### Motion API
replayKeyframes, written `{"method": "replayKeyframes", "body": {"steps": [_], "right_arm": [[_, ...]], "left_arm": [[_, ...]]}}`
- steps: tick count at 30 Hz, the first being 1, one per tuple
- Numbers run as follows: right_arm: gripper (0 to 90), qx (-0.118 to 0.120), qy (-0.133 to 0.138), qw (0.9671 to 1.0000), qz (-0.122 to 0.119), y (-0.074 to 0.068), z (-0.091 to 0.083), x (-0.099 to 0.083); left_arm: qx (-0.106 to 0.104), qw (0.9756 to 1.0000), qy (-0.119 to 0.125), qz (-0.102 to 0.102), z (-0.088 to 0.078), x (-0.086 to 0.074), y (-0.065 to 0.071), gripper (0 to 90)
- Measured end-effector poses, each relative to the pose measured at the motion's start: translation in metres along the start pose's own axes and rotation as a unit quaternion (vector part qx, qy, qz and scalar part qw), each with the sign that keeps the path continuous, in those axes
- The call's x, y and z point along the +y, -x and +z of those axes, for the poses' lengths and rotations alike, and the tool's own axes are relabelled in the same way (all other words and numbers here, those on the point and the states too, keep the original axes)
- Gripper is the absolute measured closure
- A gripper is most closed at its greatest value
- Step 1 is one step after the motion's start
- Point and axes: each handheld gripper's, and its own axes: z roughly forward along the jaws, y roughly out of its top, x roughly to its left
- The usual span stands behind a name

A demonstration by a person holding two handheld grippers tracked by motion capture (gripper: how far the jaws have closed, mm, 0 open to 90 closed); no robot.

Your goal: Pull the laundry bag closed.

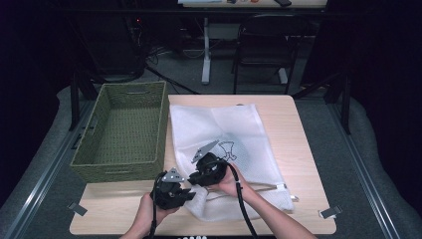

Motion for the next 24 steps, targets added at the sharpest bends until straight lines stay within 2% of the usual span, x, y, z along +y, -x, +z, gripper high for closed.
{"method": "replayKeyframes", "body": {"steps": [8,14,19,22,24], "right_arm": [[80.1,0.011,0.007,0.9999,0.009,0.0023,-0.0040,-0.0028],[79.3,0.010,0.014,0.9997,0.018,0.0064,-0.0057,-0.0036],[81.6,0.014,0.006,0.9998,0.016,0.0041,-0.0044,-0.0033],[82.2,0.018,0.005,0.9997,0.014,0.0070,-0.0060,-0.0055],[84.6,0.015,0.006,0.9996,0.021,0.0069,-0.0072,-0.0075]], "left_arm": [[-0.001,1.0000,-0.002,0.002,-0.0015,-0.0004,0.0003,80.8],[0.000,1.0000,-0.008,0.005,-0.0008,-0.0012,0.0003,81.0],[-0.002,0.9999,-0.010,0.005,-0.0007,-0.0014,-0.0004,80.7],[-0.002,0.9998,-0.016,0.008,-0.0017,-0.0017,-0.0011,78.9],[-0.003,0.9997,-0.022,0.009,-0.0017,-0.0019,-0.0017,74.2]]}}
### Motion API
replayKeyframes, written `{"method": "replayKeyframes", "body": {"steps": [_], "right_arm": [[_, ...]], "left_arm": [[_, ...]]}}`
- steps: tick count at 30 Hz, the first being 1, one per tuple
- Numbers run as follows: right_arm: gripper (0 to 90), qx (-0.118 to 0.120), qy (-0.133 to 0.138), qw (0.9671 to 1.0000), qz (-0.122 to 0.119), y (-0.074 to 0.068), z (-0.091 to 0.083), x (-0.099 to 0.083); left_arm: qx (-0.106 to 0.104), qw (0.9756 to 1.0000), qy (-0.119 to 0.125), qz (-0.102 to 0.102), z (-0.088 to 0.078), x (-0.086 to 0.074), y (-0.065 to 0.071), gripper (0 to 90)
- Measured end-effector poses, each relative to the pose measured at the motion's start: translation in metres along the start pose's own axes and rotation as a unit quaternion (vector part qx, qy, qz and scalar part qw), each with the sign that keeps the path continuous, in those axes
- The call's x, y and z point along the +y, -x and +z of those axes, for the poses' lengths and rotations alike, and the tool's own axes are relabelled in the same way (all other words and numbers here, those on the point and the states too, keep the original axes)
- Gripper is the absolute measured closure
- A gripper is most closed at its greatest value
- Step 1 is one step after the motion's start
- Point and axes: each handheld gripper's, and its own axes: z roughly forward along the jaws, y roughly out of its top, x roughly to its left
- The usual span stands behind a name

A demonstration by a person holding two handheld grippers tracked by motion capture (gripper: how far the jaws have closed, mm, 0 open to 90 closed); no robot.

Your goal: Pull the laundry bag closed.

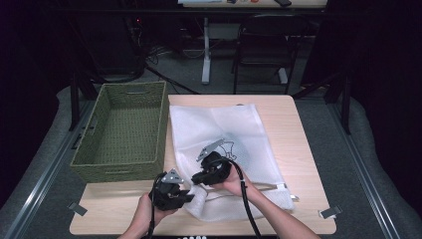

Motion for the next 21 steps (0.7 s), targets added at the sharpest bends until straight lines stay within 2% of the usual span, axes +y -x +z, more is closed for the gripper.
{"method": "replayKeyframes", "body": {"steps": [1,2,4,5,10,12,15,16,17,18,19,20,21], "right_arm": [[85.8,-0.002,0.000,1.0000,-0.002,0.000,0.000,-0.001],[86.0,-0.003,0.002,1.0000,-0.009,-0.001,0.000,-0.001],[86.3,-0.006,0.004,0.9999,-0.012,-0.002,0.000,-0.002],[86.3,-0.009,0.007,0.9999,-0.008,-0.005,-0.001,-0.002],[86.4,-0.019,0.017,0.9996,-0.014,-0.008,-0.002,-0.003],[86.5,-0.026,0.019,0.9994,-0.013,-0.010,-0.003,-0.003],[86.5,-0.034,0.025,0.9991,-0.012,-0.013,-0.004,-0.003],[86.5,-0.035,0.025,0.9990,-0.010,-0.013,-0.004,-0.003],[86.5,-0.038,0.025,0.9989,-0.005,-0.013,-0.004,-0.004],[86.5,-0.038,0.025,0.9989,-0.005,-0.013,-0.004,-0.004],[86.4,-0.039,0.022,0.9990,-0.004,-0.012,-0.003,-0.004],[86.4,-0.040,0.019,0.9990,-0.003,-0.012,-0.003,-0.005],[86.3,-0.038,0.017,0.9991,-0.002,-0.011,-0.003,-0.006]], "left_arm": [[-0.001,1.0000,-0.005,0.001,0.000,0.000,-0.001,74.2],[-0.004,0.9999,-0.008,-0.005,0.000,-0.001,-0.002,70.5],[-0.008,0.9997,-0.013,-0.018,-0.001,-0.001,-0.005,58.1],[-0.008,0.9995,-0.011,-0.027,-0.003,-0.002,-0.007,48.8],[-0.030,0.9963,0.025,-0.076,-0.008,-0.001,-0.016,44.3],[-0.031,0.9961,0.029,-0.077,-0.006,0.002,-0.016,44.4],[-0.018,0.9967,0.029,-0.074,-0.001,0.004,-0.013,49.0],[-0.014,0.9969,0.030,-0.071,-0.001,0.003,-0.012,54.2],[-0.013,0.9970,0.030,-0.071,-0.001,0.003,-0.012,65.3],[-0.017,0.9970,0.027,-0.070,0.001,0.002,-0.012,65.3],[-0.015,0.9971,0.022,-0.071,0.002,0.000,-0.012,69.0],[-0.017,0.9972,0.017,-0.070,0.004,-0.001,-0.012,79.1],[-0.016,0.9975,0.013,-0.067,0.004,-0.001,-0.012,82.3]]}}
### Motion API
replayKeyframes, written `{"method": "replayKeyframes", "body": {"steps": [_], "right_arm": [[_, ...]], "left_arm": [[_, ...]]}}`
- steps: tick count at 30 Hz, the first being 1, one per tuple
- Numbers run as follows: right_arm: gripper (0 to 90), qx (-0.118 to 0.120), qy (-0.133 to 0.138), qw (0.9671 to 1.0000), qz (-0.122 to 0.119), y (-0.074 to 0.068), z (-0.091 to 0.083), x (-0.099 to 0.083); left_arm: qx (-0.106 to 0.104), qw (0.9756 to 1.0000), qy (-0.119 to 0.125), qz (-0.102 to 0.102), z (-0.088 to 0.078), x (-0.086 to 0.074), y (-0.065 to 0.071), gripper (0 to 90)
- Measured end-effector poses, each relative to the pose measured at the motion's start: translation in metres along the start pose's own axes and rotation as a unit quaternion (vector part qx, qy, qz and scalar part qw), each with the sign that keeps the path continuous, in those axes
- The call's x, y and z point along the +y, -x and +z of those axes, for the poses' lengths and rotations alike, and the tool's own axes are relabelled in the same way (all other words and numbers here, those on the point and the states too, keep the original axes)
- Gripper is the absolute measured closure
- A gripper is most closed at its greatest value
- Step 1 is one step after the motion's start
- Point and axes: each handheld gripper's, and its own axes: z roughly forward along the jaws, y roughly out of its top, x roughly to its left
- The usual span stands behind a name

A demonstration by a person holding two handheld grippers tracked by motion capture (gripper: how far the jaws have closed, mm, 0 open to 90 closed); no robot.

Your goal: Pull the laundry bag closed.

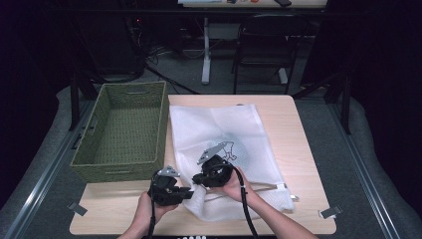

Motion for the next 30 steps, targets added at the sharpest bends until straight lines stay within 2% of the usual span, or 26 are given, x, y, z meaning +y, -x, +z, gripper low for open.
{"method": "replayKeyframes", "body": {"steps": [4,8,10,16,17,20,22,23,24,28,30], "right_arm": [[85.7,0.006,-0.012,0.9999,-0.003,0.000,0.001,-0.001],[84.3,0.010,-0.026,0.9996,-0.006,0.002,0.003,-0.003],[84.0,0.011,-0.031,0.9991,-0.027,0.000,0.004,-0.003],[86.6,0.020,-0.028,0.9992,-0.020,0.000,0.007,-0.002],[86.8,0.018,-0.028,0.9992,-0.022,-0.001,0.007,-0.002],[86.8,0.014,-0.021,0.9993,-0.027,-0.004,0.006,-0.001],[86.9,0.012,-0.013,0.9995,-0.027,-0.006,0.004,-0.001],[86.9,0.012,-0.013,0.9995,-0.027,-0.006,0.004,-0.001],[86.9,0.011,-0.010,0.9995,-0.028,-0.007,0.004,0.000],[87.0,0.004,-0.006,0.9997,-0.025,-0.008,0.003,0.000],[87.0,-0.001,-0.006,0.9997,-0.025,-0.010,0.004,-0.002]], "left_arm": [[-0.005,1.0000,-0.002,0.006,-0.002,-0.001,0.000,85.7],[-0.010,0.9999,0.005,0.003,-0.006,-0.002,0.000,85.5],[-0.010,0.9999,0.004,0.006,-0.007,-0.003,0.000,85.3],[-0.005,0.9999,-0.005,0.010,-0.009,-0.003,-0.001,83.7],[-0.009,0.9999,-0.004,0.004,-0.010,-0.003,-0.002,81.4],[-0.015,0.9998,0.004,-0.012,-0.016,-0.002,-0.005,64.5],[-0.014,0.9992,0.021,-0.030,-0.021,-0.002,-0.009,54.9],[-0.014,0.9992,0.021,-0.030,-0.021,-0.002,-0.009,53.5],[-0.017,0.9986,0.025,-0.042,-0.019,-0.001,-0.010,53.5],[-0.022,0.9979,0.022,-0.057,-0.010,0.000,-0.014,58.6],[-0.023,0.9980,0.019,-0.056,-0.007,-0.001,-0.015,67.6]]}}
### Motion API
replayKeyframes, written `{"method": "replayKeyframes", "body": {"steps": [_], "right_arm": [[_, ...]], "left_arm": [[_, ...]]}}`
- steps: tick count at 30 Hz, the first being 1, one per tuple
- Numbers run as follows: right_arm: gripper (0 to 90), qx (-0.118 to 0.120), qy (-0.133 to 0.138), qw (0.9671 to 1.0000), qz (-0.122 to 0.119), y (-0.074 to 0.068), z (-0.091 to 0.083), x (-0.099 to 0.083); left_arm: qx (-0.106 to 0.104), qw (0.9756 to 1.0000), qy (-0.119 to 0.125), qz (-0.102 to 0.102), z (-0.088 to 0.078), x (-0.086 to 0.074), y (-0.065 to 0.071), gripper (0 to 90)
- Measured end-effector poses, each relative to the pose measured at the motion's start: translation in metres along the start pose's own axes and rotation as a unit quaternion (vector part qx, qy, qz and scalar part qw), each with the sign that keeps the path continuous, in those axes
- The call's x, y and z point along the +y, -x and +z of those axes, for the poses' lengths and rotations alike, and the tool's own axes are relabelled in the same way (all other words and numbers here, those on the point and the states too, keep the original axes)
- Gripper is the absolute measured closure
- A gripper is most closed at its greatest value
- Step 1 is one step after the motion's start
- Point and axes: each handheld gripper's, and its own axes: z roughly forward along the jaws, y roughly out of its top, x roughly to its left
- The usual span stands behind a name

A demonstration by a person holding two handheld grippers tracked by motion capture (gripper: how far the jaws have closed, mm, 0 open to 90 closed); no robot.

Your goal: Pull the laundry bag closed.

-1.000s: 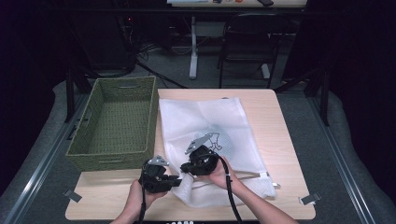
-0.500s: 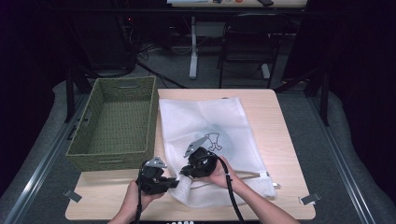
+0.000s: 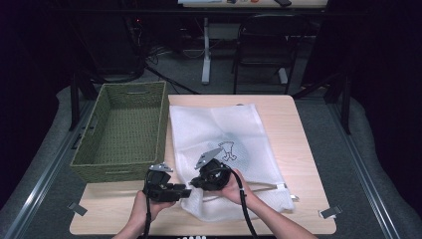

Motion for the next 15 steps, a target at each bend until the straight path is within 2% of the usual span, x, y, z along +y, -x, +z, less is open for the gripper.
{"method": "replayKeyframes", "body": {"steps": [3,5,9,11,15], "right_arm": [[87.0,0.000,0.001,1.0000,0.002,0.001,0.001,-0.002],[87.0,0.000,-0.003,1.0000,0.002,0.000,0.002,-0.002],[86.9,0.004,-0.013,0.9999,0.008,0.002,0.004,-0.004],[86.7,0.005,-0.022,0.9997,-0.002,0.001,0.006,-0.005],[84.4,-0.008,-0.023,0.9996,-0.018,-0.002,0.009,-0.001]], "left_arm": [[0.008,0.9999,-0.006,0.000,0.004,-0.003,-0.001,79.8],[0.011,0.9999,-0.007,0.001,0.004,-0.004,-0.002,84.3],[0.016,0.9998,-0.002,0.013,-0.002,-0.004,-0.001,85.9],[0.023,0.9994,-0.004,0.026,-0.005,-0.003,0.001,86.0],[0.020,0.9993,-0.005,0.032,-0.005,-0.004,0.001,85.8]]}}
